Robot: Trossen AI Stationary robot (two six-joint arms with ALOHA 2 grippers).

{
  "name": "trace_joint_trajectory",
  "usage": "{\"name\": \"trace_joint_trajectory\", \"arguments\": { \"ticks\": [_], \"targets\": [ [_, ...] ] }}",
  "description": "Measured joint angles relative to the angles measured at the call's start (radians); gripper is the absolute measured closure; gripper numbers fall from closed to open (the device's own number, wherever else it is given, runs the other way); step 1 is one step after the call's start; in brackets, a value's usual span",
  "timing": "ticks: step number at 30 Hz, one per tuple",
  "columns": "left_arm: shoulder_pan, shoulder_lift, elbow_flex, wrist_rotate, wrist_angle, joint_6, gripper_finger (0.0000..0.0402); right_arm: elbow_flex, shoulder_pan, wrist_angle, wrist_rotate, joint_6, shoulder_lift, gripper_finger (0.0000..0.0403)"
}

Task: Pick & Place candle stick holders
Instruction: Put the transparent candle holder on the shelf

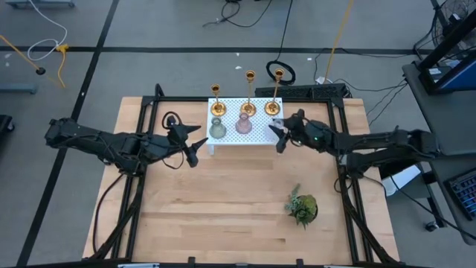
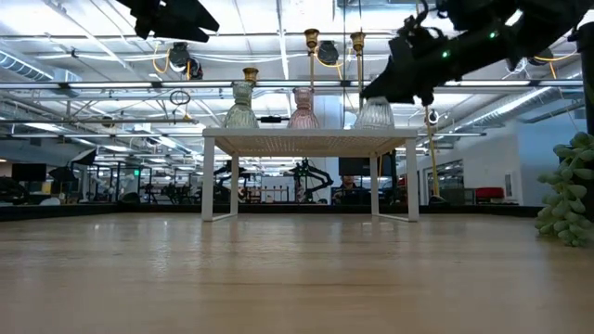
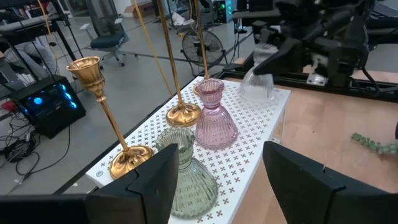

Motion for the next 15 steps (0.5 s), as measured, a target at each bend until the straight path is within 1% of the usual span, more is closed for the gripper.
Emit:
{"name": "trace_joint_trajectory", "arguments": {
  "ticks": [4,6,15],
  "targets": [
    [0.000,0.000,0.000,0.000,-0.005,0.000,0.0163,0.003,-0.050,0.017,-0.089,0.024,0.038,0.0275],
    [0.000,0.000,0.000,0.000,-0.006,0.000,0.0163,0.003,-0.067,0.017,-0.129,0.012,0.048,0.0274],
    [0.000,0.000,0.000,0.000,-0.006,0.000,0.0163,0.004,-0.112,0.016,-0.130,-0.035,0.054,0.0269]
  ]
}}
